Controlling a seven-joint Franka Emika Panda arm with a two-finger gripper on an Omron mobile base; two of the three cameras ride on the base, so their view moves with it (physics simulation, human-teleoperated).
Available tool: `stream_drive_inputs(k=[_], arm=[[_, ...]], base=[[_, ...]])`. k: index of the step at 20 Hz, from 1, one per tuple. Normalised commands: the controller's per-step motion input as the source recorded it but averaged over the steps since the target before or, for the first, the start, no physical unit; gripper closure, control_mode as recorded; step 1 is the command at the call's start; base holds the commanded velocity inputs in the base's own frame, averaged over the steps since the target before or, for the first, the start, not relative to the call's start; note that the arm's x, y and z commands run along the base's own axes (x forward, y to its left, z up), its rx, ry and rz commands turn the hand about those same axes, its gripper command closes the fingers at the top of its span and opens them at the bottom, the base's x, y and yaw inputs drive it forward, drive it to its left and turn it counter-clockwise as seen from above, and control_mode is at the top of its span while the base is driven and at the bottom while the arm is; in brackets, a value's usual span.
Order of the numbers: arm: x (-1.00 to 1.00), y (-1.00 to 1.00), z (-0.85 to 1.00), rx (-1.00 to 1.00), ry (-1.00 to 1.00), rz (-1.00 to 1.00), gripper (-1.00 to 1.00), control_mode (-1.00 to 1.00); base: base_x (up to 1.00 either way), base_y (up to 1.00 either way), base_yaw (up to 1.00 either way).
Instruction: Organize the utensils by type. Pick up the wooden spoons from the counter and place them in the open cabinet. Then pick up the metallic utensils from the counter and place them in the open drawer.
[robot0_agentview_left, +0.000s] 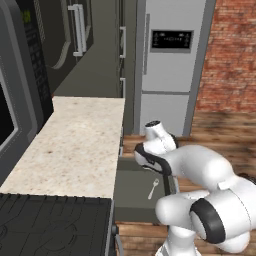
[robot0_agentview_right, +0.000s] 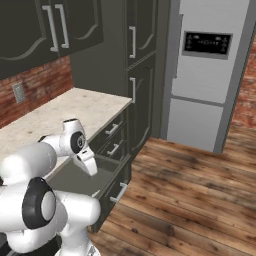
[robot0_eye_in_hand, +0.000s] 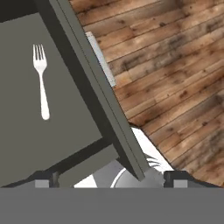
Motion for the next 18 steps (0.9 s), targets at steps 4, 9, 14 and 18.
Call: stream_drive_inputs(k=[4,9,14,18], arm=[[-0.47,-0.33,0.56,0.00,0.06,0.31,-1.00,-1.00],[-0.67,-0.29,0.36,0.00,-0.12,0.39,-1.00,-1.00],[-0.57,-0.25,0.32,0.02,-0.31,0.37,-1.00,-1.00],[-0.38,-0.13,0.23,0.22,-0.24,0.24,-1.00,-1.00]], base=[[0.00,0.00,0.00],[0.00,0.00,0.00],[0.00,0.00,0.00],[0.00,0.00,0.00]])
